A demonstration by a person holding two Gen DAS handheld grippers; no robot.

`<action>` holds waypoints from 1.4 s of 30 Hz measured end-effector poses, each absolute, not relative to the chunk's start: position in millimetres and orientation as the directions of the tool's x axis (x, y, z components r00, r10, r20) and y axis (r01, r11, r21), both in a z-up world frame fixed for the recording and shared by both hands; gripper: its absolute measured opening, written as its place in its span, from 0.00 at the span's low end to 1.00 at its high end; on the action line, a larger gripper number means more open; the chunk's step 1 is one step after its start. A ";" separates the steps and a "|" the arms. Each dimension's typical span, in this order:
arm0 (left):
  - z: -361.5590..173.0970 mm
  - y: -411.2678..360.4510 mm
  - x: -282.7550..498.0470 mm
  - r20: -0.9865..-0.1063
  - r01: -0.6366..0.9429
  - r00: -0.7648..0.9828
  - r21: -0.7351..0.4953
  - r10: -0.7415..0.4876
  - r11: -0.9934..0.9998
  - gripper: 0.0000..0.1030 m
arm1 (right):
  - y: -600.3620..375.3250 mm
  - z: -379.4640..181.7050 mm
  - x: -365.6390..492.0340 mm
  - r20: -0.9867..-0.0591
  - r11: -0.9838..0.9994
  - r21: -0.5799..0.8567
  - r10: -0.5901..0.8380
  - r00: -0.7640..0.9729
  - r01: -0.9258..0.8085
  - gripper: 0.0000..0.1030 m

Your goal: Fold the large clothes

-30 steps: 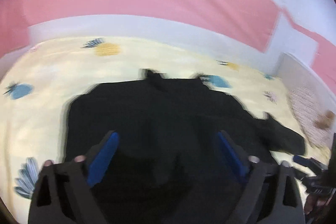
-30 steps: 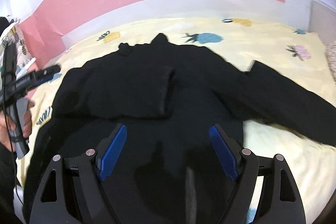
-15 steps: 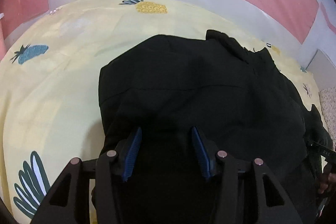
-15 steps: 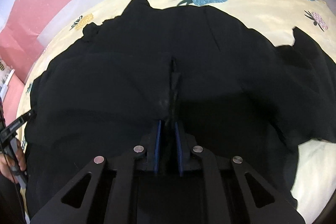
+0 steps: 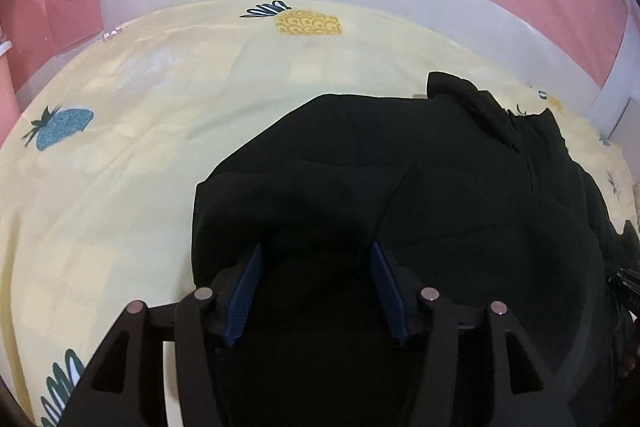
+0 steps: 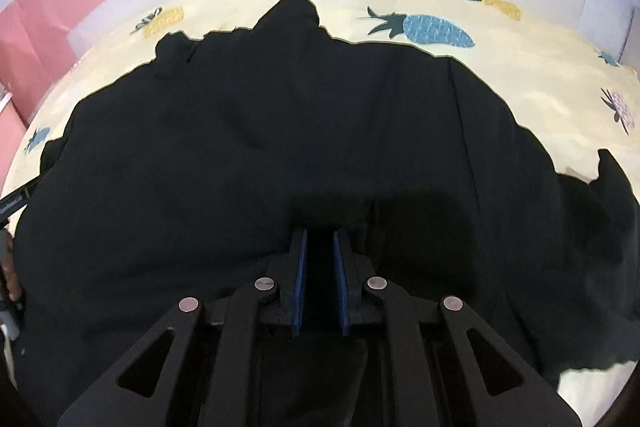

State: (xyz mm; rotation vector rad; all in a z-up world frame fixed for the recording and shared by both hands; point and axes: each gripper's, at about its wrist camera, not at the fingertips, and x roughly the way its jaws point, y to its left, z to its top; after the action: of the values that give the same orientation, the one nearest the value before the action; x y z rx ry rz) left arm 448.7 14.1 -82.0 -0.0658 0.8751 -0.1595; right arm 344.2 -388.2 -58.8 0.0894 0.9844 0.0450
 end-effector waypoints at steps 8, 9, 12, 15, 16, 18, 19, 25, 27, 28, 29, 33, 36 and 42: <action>-55.8 21.8 376.7 -0.719 0.174 0.645 -0.194 -0.261 0.965 0.55 | -389.8 -44.1 278.0 -0.828 0.991 0.120 0.129 0.545 -0.052 0.13; -67.6 19.0 376.0 -0.752 0.169 0.611 -0.182 -0.248 0.969 0.55 | -387.8 -52.6 279.9 -0.839 0.991 0.117 0.131 0.528 -0.059 0.13; -72.8 10.0 362.6 -0.773 0.152 0.607 -0.117 -0.186 0.982 0.55 | -395.2 -42.9 275.3 -0.837 0.985 0.170 0.153 0.525 -0.016 0.13; -48.9 4.7 336.9 -0.753 0.171 0.613 -0.171 -0.240 0.970 0.55 | -402.8 -21.5 252.3 -0.816 0.984 0.176 0.160 0.555 -0.024 0.18; -41.0 1.8 325.0 -0.742 0.181 0.623 -0.169 -0.246 0.969 0.55 | -407.0 -12.5 238.2 -0.805 0.985 0.172 0.154 0.573 -0.023 0.21; -25.9 -7.7 293.6 -0.717 0.207 0.649 -0.154 -0.253 0.966 0.55 | -414.4 1.8 208.0 -0.784 0.982 0.185 0.162 0.600 -0.025 0.33; -20.4 -11.4 278.7 -0.707 0.220 0.657 -0.155 -0.263 0.963 0.55 | -419.9 8.9 189.4 -0.769 0.982 0.189 0.163 0.618 -0.024 0.43; -8.1 -30.8 194.9 -0.679 0.274 0.661 -0.176 -0.318 0.945 0.56 | -449.7 26.4 94.0 -0.732 0.981 0.191 0.129 0.669 0.019 0.49; -8.7 -38.2 171.5 -0.681 0.284 0.655 -0.181 -0.329 0.941 0.56 | -464.6 23.7 69.3 -0.732 0.980 0.191 0.102 0.674 0.059 0.49; -9.0 -42.2 163.9 -0.683 0.288 0.651 -0.180 -0.331 0.940 0.56 | -471.2 22.1 59.6 -0.735 0.977 0.196 0.093 0.672 0.079 0.49; -8.4 -46.3 154.7 -0.685 0.294 0.648 -0.179 -0.334 0.939 0.56 | -477.0 20.7 51.5 -0.736 0.974 0.206 0.089 0.671 0.098 0.49; -5.4 -58.7 135.1 -0.684 0.302 0.641 -0.191 -0.347 0.934 0.56 | -499.5 19.0 31.1 -0.732 0.960 0.234 0.068 0.678 0.157 0.49; 0.7 -66.7 123.9 -0.676 0.312 0.645 -0.194 -0.357 0.930 0.56 | -514.5 20.9 23.9 -0.727 0.951 0.250 0.059 0.684 0.184 0.49; 12.4 -81.2 118.5 -0.660 0.337 0.660 -0.166 -0.358 0.927 0.56 | -541.1 20.5 23.5 -0.714 0.929 0.292 0.054 0.698 0.227 0.49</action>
State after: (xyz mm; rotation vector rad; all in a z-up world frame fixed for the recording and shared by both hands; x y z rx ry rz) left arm 118.5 -81.2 12.4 -0.0304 0.7538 -0.3934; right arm 23.5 -541.1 20.5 0.3769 0.7975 -0.0988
